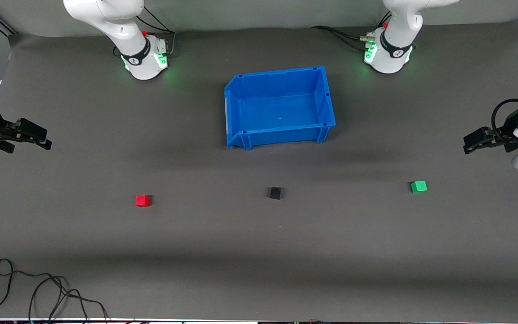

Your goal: Attach green and red cubes to black cube

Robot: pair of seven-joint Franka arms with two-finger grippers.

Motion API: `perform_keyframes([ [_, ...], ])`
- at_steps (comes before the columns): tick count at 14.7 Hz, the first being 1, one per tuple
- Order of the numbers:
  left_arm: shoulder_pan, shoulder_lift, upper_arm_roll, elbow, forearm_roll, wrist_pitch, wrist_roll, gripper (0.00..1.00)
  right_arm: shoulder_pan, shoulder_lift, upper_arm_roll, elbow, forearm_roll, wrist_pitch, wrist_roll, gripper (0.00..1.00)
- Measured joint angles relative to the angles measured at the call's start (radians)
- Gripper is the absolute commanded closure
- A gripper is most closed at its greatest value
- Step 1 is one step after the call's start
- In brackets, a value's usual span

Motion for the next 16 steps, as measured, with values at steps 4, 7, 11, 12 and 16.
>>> perform_keyframes([
  [4, 0.0, 0.0, 0.0, 0.0, 0.0, 0.0, 0.0, 0.0, 0.0, 0.001, 0.0, 0.0, 0.0, 0.0, 0.0, 0.0],
  [7, 0.0, 0.013, 0.001, 0.0, 0.0, -0.004, -0.007, 0.0, 0.0, 0.003, 0.0, 0.0, 0.0, 0.0, 0.018, 0.0],
  [11, 0.018, 0.072, 0.01, -0.003, 0.0, -0.004, -0.037, 0.0, 0.0, 0.011, 0.001, 0.013, 0.04, 0.005, 0.311, 0.0],
  [12, 0.033, 0.094, 0.013, -0.004, 0.0, 0.0, -0.038, 0.0, 0.0, 0.022, 0.001, 0.028, 0.055, 0.005, 0.436, 0.0],
  [16, 0.087, 0.205, 0.017, -0.048, -0.039, 0.134, -0.047, 0.0, 0.0, 0.094, 0.001, 0.093, 0.085, 0.005, 0.952, 0.0],
])
